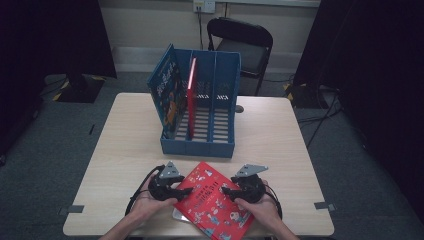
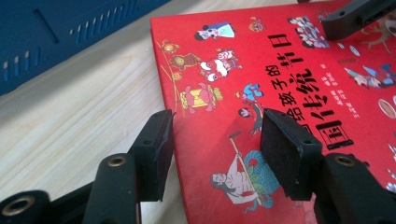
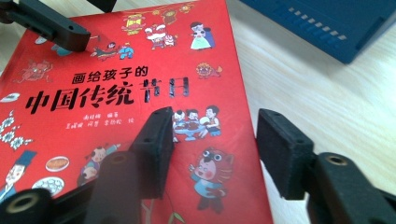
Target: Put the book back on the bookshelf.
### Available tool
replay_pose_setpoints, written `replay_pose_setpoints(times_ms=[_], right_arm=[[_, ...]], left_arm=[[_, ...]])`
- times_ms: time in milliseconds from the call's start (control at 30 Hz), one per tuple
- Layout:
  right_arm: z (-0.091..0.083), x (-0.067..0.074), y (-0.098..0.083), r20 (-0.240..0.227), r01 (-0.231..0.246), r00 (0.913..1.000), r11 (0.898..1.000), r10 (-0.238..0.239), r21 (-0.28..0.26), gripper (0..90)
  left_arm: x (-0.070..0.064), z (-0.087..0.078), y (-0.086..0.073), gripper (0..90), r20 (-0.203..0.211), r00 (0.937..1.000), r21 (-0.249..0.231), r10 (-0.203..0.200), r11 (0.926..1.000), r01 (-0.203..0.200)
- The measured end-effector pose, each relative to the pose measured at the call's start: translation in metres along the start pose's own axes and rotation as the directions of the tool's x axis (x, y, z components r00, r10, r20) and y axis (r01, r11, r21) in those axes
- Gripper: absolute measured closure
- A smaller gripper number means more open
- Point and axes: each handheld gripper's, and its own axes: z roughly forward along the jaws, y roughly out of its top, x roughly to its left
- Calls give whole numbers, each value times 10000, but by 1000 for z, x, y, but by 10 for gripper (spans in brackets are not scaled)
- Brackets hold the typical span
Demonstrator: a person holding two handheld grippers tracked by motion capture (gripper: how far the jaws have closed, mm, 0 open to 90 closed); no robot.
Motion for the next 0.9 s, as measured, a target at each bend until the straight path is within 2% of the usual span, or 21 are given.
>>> replay_pose_setpoints(times_ms=[100,267,433,600,667,733,767,900], right_arm=[[-7,4,-5,15,186,9998,9998,-186,75,493],[-13,10,-10,176,403,9990,9991,-404,89,494],[-6,9,-4,-68,398,9992,9991,-396,165,453],[4,9,7,-113,500,9987,9986,-498,195,432],[6,9,9,-114,494,9987,9986,-492,181,428],[7,9,9,-123,467,9988,9987,-465,189,428],[8,9,9,-151,439,9989,9989,-436,160,428],[7,9,8,-160,447,9989,9989,-445,101,419]], left_arm=[[-1,2,0,454,151,9999,-121,-16,9999,18],[2,-3,-1,467,339,9994,209,-21,9998,14],[9,-18,-9,452,186,9996,610,-192,9980,180],[12,-30,-21,434,278,9983,659,-511,9966,492],[10,-35,-23,435,288,9993,831,-258,9963,233],[8,-37,-26,429,209,9994,672,-264,9974,249],[8,-37,-28,430,213,9991,640,-375,9973,361],[8,-37,-30,418,310,9988,575,-388,9977,370]])
